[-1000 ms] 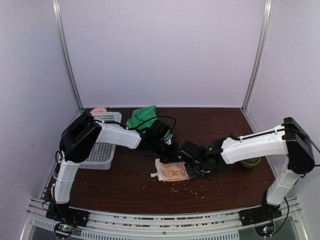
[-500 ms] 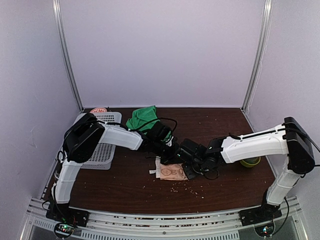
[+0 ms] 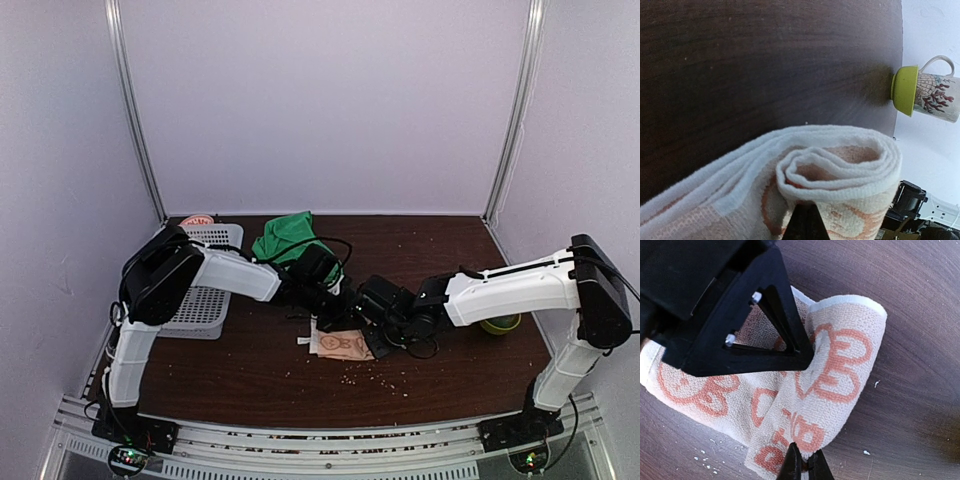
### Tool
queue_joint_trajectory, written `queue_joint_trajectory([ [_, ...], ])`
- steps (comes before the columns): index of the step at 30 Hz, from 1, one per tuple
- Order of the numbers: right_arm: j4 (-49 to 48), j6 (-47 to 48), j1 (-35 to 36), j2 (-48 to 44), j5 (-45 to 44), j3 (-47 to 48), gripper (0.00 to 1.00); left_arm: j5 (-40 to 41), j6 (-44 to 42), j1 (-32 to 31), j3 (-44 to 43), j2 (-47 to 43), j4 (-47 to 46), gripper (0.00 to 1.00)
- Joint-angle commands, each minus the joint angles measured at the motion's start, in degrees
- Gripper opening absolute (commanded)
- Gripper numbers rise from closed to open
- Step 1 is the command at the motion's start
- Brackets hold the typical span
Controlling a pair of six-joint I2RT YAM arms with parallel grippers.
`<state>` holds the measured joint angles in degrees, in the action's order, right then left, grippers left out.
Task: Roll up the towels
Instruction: Roll the towel from the center of the board.
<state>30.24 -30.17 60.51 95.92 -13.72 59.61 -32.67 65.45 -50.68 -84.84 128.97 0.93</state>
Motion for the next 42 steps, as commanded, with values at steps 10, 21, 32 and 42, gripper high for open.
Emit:
queue_joint_trajectory([
  [10, -0.56, 0.39, 0.32, -0.81, -0.50, 0.56, 0.00, 1.55, -2.95, -0.16, -0.04, -1.70, 2.02, 0.00],
  [21, -0.90, 5.51, 0.27, -1.00, 2.07, 1.37, 0.00, -1.01, -4.19, -0.21, 0.39, 1.87, -1.35, 0.00],
  [32, 2.46, 13.97, -0.64, 2.17, 6.30, 6.51, 0.15, -4.33, -1.39, -0.21, 2.54, 3.45, -10.13, 0.00],
  [42, 0.85, 14.84, -1.25, 2.63, 8.33, 6.06, 0.33, -3.43, 0.47, -0.21, 4.93, 3.35, -12.39, 0.00],
])
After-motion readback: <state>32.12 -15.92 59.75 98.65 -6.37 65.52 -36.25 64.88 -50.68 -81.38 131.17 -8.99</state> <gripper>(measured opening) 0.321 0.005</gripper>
